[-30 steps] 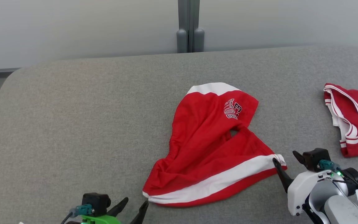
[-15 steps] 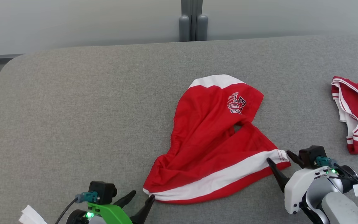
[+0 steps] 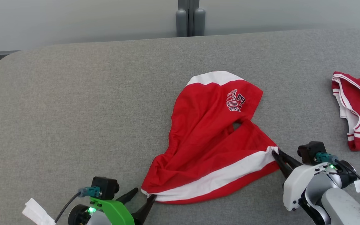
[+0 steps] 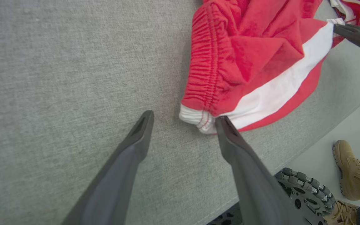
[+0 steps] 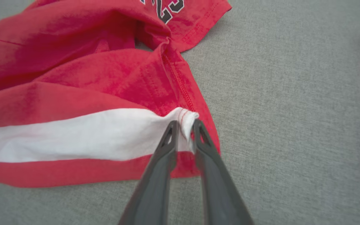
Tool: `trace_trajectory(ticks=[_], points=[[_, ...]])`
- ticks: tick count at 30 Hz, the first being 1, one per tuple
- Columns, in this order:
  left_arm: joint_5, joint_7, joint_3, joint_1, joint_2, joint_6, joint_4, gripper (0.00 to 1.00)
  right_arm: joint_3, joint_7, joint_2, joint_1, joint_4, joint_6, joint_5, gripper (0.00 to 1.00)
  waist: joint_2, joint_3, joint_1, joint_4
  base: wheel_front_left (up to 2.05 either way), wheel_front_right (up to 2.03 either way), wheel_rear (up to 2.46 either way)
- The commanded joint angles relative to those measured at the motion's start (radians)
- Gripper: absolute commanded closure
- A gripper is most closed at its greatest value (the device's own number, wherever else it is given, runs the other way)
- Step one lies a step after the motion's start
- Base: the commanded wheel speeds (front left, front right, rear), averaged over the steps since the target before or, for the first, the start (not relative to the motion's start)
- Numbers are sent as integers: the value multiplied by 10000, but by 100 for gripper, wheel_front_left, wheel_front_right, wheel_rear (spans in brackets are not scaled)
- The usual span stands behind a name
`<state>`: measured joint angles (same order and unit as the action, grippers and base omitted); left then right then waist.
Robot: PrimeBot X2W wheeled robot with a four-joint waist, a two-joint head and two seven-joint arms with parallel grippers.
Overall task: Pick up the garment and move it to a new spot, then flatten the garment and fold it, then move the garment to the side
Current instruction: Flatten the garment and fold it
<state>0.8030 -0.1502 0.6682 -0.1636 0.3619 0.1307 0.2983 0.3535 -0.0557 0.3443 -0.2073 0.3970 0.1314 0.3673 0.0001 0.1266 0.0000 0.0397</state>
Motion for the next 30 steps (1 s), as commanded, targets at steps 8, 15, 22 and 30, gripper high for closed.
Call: trace_trajectory(ticks=[8, 15, 22, 30], points=[[756, 369, 1003, -645, 271, 0, 179, 84, 120, 165, 211, -230, 113, -16, 360, 100, -1, 21, 0, -158, 0, 0, 0], [1478, 797, 1655, -860, 612, 0, -225, 100, -339, 479, 446, 66, -54, -17, 687, 100, -1, -253, 0, -300, 0, 0, 0], [2287, 1254, 1379, -698, 1118, 0, -2209, 100, -1457, 704, 666, 901, -1704, -16, 1586, 100, -1, -640, 0, -470, 0, 0, 0], [2645, 614, 805, -883, 2003, -642, -6158, 100, -3824, -171, 839, 2211, -5931, -16, 2663, 100, -1, -682, 0, -658, 0, 0, 0]])
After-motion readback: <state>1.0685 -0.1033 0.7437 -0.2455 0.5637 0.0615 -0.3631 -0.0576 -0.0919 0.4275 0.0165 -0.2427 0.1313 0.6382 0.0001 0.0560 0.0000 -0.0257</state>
